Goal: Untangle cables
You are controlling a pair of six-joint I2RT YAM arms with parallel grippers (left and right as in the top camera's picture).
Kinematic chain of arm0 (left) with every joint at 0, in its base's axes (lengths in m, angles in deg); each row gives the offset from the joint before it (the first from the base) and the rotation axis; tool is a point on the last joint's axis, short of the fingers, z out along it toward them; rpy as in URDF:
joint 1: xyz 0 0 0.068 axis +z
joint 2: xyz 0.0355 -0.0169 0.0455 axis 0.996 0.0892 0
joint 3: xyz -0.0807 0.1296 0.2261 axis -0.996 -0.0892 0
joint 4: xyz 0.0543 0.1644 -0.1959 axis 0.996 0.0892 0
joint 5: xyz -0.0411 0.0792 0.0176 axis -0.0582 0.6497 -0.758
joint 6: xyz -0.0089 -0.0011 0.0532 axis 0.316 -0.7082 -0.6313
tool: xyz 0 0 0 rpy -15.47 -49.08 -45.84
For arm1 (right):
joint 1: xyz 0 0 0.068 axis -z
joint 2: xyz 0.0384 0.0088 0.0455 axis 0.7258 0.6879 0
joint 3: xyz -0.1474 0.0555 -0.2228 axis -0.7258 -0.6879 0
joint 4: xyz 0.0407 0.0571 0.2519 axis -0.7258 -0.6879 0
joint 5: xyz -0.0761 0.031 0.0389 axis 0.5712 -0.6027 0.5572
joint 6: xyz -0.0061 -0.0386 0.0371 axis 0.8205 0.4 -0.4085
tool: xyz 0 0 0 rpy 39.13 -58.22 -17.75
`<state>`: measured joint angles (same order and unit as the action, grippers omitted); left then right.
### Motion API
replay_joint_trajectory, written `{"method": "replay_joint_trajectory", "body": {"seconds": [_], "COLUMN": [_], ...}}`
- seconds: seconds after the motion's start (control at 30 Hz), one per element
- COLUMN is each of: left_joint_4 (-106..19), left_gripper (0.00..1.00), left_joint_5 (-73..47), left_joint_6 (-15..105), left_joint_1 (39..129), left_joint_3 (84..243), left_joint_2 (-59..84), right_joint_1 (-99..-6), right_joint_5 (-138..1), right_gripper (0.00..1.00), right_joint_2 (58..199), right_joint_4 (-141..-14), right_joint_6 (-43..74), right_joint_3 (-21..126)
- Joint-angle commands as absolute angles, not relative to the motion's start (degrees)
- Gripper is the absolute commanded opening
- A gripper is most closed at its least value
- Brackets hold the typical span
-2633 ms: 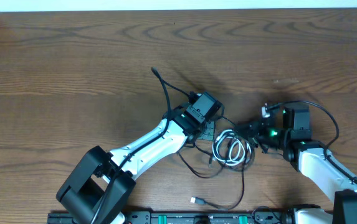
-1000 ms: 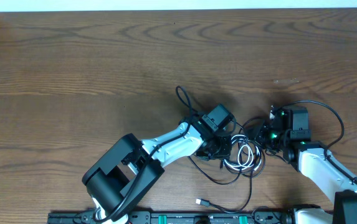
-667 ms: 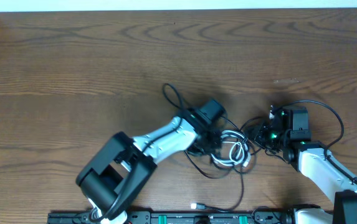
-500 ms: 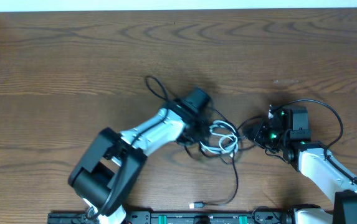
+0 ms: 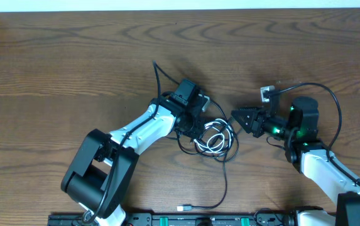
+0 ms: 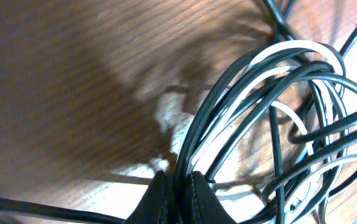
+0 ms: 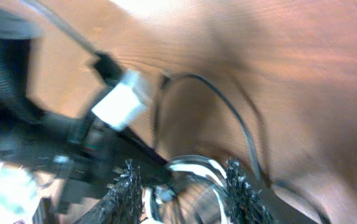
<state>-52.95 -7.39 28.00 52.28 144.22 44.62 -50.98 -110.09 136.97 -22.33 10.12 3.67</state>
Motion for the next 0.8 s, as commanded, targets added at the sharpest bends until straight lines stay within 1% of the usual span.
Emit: {"method": "replay_joint_trajectory", "body": {"seconds": [0.0,0.1,0.2,0.33,0.43,0.63,0.77], "left_joint_4": [-53.23,-53.80,-54.46,-54.85,-54.85,-53.65,-52.36], "left_gripper": [0.07,0.08,0.08,0.07,0.08,0.07,0.07], "left_joint_5": [-7.61,-2.29,1.81,1.49,-1.31,-4.28,-4.33], "left_joint_6": [14.90,14.33,14.33,14.36,14.33,14.29,14.31], "left_joint_1": [52.74,52.72,52.72,52.67,52.67,52.67,52.67], "left_joint_3": [143.68,143.68,143.68,143.68,143.68,143.68,143.68], "left_joint_2": [40.84,38.17,35.00,30.28,28.51,27.85,27.85], "right_joint_1": [-50.83,-51.20,-51.84,-54.52,-56.54,-57.34,-57.34], "right_joint_5": [-118.62,-118.58,-118.51,-117.48,-112.72,-107.03,-106.38], "right_gripper": [0.42,0.41,0.38,0.29,0.25,0.22,0.23], "right_joint_2": [136.53,136.53,136.53,136.53,136.53,136.53,136.53], "right_joint_4": [-20.05,-20.36,-20.56,-20.86,-21.67,-21.19,-20.77], "right_joint_6": [12.26,12.26,12.29,12.92,12.88,12.90,12.90], "right_joint_3": [3.80,3.80,3.80,3.80,3.80,3.80,3.80]}}
